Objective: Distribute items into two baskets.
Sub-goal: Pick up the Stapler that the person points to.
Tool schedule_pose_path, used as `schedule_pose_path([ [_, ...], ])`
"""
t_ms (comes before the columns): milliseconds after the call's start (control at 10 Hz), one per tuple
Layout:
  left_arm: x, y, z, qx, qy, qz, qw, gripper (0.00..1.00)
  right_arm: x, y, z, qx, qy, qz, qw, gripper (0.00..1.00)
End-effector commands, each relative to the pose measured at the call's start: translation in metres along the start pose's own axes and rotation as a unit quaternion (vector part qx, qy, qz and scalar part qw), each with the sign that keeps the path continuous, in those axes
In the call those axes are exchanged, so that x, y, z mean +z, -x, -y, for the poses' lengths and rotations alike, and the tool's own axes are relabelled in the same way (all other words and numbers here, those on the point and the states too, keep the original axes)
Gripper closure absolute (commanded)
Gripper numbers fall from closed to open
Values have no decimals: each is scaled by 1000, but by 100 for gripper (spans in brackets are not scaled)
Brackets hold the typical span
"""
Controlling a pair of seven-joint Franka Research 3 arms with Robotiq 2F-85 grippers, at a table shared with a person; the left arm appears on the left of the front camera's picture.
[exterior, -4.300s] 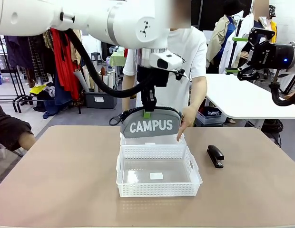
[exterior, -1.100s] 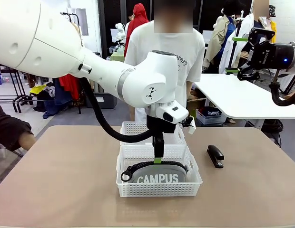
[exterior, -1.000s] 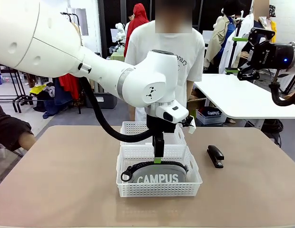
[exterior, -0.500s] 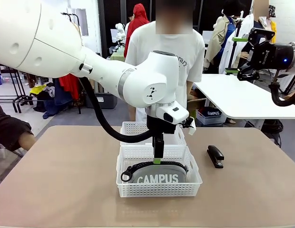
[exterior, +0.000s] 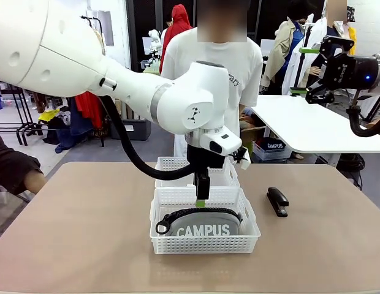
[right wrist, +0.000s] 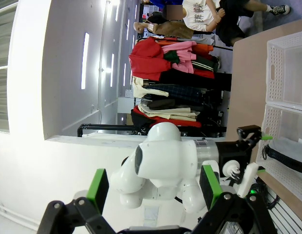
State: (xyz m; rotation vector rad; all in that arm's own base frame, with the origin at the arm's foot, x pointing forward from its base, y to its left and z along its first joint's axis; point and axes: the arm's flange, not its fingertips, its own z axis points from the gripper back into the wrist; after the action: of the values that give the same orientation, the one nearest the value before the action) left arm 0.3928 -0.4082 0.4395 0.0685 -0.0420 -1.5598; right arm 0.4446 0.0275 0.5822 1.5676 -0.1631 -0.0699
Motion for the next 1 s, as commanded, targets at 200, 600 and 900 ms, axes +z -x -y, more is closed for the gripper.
schedule_pose_path([
  [200,63,35,-19,142,46,16,989,0,0,0,-2,1,-2,2,1000,0],
  [600,136,94,-38,335,109,143,925,0,0,0,-2,1,-2,2,1000,0],
  [900,164,163,-41,464,137,243,841,0,0,0,-2,1,-2,2,1000,0],
])
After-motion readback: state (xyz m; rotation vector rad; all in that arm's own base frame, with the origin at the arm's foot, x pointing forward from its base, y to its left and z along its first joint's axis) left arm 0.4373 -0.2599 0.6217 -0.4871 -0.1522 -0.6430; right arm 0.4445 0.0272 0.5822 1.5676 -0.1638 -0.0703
